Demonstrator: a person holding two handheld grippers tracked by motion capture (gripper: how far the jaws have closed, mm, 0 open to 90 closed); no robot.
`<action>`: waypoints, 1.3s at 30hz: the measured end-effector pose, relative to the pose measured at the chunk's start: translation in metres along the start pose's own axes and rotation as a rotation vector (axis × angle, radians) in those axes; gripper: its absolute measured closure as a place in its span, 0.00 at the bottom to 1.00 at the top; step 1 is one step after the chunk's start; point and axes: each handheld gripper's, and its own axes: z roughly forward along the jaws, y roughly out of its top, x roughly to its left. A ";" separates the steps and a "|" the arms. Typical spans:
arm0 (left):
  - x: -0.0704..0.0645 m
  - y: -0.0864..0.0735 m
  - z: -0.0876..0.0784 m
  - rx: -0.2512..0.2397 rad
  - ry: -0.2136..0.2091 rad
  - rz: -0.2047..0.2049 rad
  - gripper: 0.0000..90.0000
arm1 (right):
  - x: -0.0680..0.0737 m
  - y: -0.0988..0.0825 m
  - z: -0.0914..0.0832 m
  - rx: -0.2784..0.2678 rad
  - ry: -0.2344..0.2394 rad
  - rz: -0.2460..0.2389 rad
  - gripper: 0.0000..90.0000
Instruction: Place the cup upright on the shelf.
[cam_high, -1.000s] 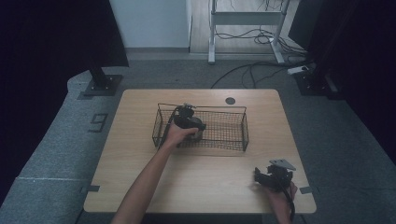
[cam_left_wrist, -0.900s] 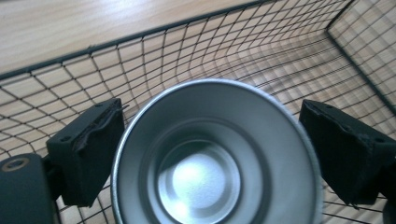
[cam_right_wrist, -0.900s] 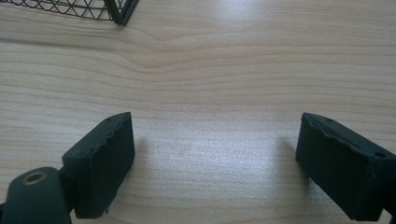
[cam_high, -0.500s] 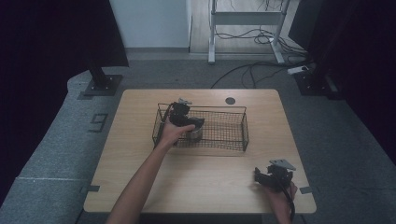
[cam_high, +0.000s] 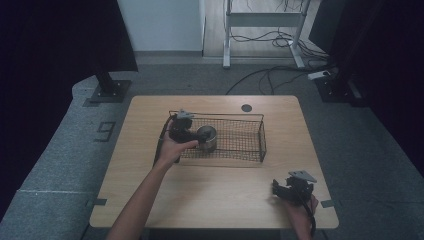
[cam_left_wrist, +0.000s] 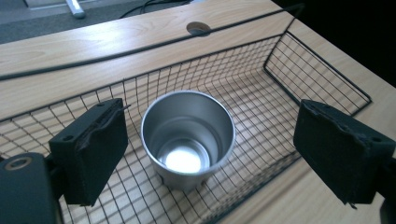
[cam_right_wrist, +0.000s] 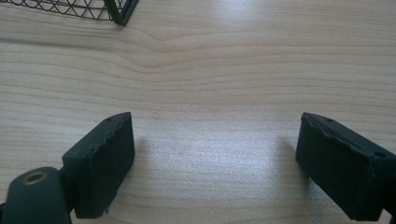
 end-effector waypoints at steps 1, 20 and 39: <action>0.000 -0.003 -0.003 -0.008 -0.007 -0.001 0.12 | 0.000 0.000 0.000 0.000 0.000 0.000 0.13; 0.003 -0.067 -0.057 -0.055 -0.010 0.000 0.16 | 0.000 0.000 0.000 0.002 -0.001 0.002 0.13; 0.008 -0.139 -0.069 0.008 -0.066 -0.049 0.16 | 0.000 0.000 0.000 0.001 0.000 0.001 0.13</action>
